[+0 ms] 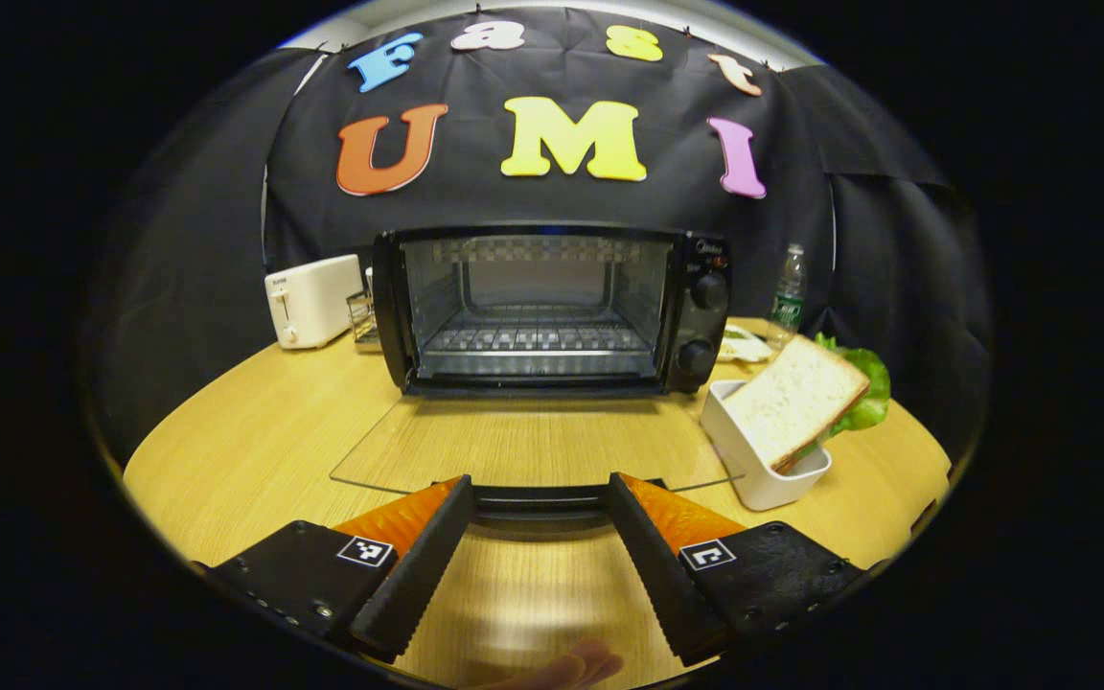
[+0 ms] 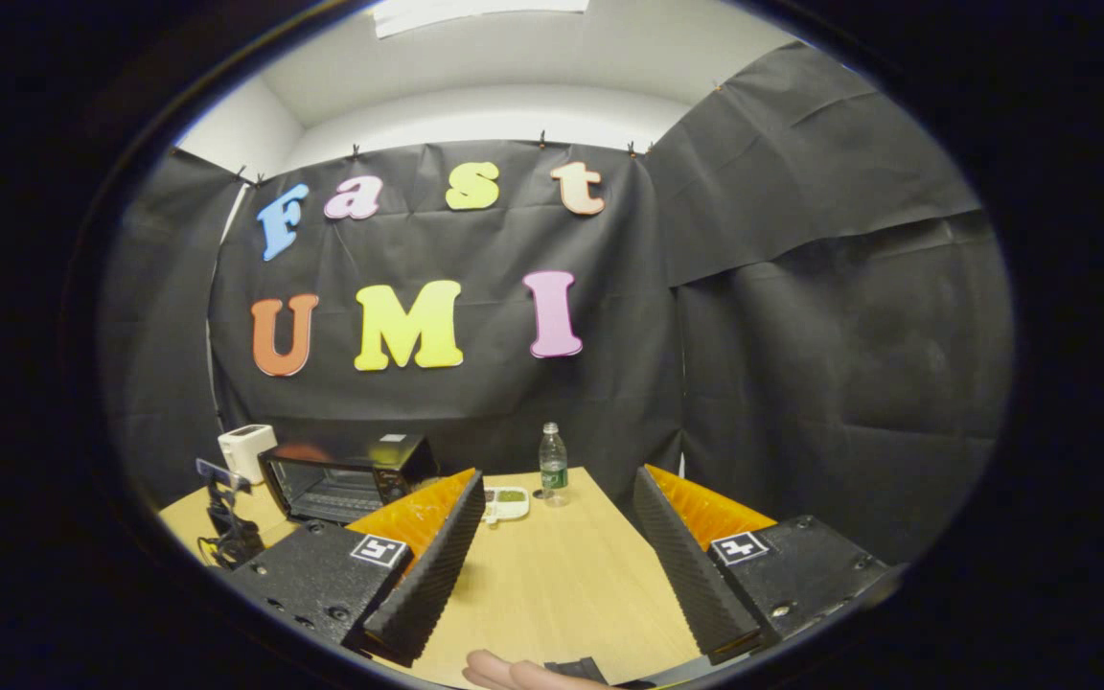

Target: Open the electric oven with the left hand, put the food in, and close the electric oven.

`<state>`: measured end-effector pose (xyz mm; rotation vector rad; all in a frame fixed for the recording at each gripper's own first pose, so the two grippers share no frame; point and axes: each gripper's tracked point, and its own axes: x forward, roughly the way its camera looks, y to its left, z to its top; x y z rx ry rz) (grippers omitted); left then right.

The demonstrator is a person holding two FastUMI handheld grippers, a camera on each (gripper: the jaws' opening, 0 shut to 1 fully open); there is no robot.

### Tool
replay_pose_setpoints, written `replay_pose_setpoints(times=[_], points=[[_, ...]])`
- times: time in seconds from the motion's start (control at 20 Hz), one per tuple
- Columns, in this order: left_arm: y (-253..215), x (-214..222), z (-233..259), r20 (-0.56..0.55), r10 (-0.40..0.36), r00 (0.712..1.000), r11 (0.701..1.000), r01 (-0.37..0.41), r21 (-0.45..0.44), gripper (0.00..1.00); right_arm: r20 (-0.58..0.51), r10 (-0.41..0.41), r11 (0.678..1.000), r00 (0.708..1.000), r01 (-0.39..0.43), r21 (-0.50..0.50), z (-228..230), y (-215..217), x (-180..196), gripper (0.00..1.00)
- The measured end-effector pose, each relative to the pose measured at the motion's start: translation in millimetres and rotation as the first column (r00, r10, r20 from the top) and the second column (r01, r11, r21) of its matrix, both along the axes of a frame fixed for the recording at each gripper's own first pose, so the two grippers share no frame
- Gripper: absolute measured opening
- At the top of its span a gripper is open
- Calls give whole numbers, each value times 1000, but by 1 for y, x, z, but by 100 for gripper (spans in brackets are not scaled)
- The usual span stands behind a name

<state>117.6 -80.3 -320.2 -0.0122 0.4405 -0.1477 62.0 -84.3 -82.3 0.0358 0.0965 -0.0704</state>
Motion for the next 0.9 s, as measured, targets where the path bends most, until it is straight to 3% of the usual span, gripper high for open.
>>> replay_pose_setpoints(times=[0.15,0.3,0.5,0.6,0.85,0.9], points=[[4,-9,49,85,10,996,1000,-9,-17,93,-40,10,999,999,-12,-41,-10,7,24,96],[8,-22,102,160,16,987,1000,-11,-29,92,-120,67,993,990,-78,-85,-30,24,52,96],[29,-36,166,235,58,970,998,-59,-2,93,-291,181,980,939,-198,-29,-69,56,90,96],[42,-44,191,264,88,960,996,-92,5,93,-391,253,967,885,-247,68,-92,74,108,97],[57,-66,236,326,120,938,993,-119,-22,92,-621,401,916,674,-288,280,-156,108,144,100],[59,-68,241,336,124,934,992,-123,-25,92,-662,406,914,630,-275,299,-168,111,149,95]])
